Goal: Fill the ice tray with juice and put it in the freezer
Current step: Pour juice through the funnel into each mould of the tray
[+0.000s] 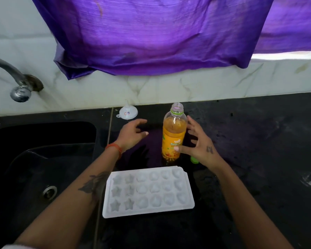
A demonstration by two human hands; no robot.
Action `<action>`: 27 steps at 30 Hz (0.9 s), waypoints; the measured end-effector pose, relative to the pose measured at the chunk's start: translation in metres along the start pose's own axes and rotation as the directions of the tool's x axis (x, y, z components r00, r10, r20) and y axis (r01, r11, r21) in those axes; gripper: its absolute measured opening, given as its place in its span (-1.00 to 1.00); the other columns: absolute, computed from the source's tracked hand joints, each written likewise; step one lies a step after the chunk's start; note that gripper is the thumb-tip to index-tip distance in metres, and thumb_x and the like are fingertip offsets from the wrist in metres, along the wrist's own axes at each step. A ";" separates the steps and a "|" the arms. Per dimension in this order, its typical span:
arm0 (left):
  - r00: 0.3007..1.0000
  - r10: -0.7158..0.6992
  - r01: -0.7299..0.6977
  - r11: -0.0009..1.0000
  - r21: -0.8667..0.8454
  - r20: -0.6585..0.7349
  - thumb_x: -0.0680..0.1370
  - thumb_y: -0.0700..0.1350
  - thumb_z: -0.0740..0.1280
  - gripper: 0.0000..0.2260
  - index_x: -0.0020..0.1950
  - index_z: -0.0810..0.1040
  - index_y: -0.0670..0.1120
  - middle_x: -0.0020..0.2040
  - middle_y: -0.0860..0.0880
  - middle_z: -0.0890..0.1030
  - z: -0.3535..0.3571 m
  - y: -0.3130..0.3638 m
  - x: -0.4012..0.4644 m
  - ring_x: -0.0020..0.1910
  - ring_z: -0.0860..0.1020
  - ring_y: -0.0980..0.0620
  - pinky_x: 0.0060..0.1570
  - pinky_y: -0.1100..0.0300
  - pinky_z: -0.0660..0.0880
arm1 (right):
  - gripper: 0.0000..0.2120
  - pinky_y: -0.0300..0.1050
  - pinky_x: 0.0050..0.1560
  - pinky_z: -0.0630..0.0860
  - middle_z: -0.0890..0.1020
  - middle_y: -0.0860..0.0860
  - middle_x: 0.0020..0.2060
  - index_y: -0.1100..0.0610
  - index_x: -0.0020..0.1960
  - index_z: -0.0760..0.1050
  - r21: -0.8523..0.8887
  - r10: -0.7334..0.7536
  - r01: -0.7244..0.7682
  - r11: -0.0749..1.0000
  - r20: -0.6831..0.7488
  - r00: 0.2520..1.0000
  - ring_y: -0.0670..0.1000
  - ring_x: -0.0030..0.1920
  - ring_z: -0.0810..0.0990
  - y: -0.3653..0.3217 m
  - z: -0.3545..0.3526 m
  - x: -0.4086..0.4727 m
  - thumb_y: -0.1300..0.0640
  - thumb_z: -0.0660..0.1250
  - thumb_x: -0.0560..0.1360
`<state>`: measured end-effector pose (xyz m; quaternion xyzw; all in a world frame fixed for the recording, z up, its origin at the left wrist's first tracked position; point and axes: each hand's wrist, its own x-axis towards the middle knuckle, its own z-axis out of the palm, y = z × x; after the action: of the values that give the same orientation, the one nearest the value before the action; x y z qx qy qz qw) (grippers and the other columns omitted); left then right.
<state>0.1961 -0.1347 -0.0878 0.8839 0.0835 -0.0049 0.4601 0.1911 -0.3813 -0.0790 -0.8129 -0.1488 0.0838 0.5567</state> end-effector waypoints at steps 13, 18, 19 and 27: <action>0.979 0.081 -0.196 0.159 0.968 0.185 0.58 -0.12 0.24 -0.42 0.53 0.04 -0.07 0.57 -0.09 -0.01 -0.053 -0.032 0.130 0.53 -0.01 -0.14 0.42 -0.10 0.12 | -0.13 -0.45 -0.05 0.50 0.51 -0.26 0.13 -0.35 0.26 0.19 0.132 -0.032 0.054 0.990 -0.163 0.986 -0.30 0.09 0.52 0.010 0.048 0.018 0.01 0.62 0.14; 0.971 0.012 -0.235 -0.136 0.962 0.239 0.54 -0.18 0.25 -0.74 0.23 0.49 -0.12 0.24 -0.09 0.51 -0.053 -0.011 0.153 0.26 0.41 -0.11 0.21 0.06 0.31 | -0.26 -0.44 -0.10 0.50 0.56 -0.24 0.05 -0.34 0.15 0.29 0.130 -0.001 0.023 0.991 -0.169 0.986 -0.27 0.04 0.55 0.017 0.050 0.021 0.05 0.62 0.16; 0.971 0.008 -0.234 -0.145 0.961 0.238 0.54 -0.22 0.24 -0.76 0.20 0.51 -0.13 0.21 -0.10 0.53 -0.053 -0.008 0.155 0.24 0.42 -0.11 0.18 0.06 0.34 | -0.26 -0.44 -0.09 0.50 0.55 -0.25 0.05 -0.34 0.16 0.28 0.128 0.001 0.021 0.992 -0.170 0.985 -0.27 0.05 0.55 0.017 0.050 0.022 0.05 0.61 0.16; 0.996 0.083 -0.075 0.641 0.764 0.028 0.48 -0.23 0.38 -0.71 0.21 0.57 -0.22 0.17 -0.25 0.59 -0.092 -0.011 0.134 0.17 0.52 -0.21 0.14 0.06 0.40 | -0.26 -0.33 -0.09 0.55 0.57 -0.24 0.04 -0.42 0.13 0.27 0.124 0.025 -0.006 0.992 -0.147 0.989 -0.23 0.05 0.57 0.021 0.048 0.023 -0.01 0.60 0.14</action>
<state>0.3207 -0.0340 -0.0553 0.9982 0.0372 -0.0155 0.0439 0.2014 -0.3385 -0.1152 -0.7822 -0.0953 0.0366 0.6145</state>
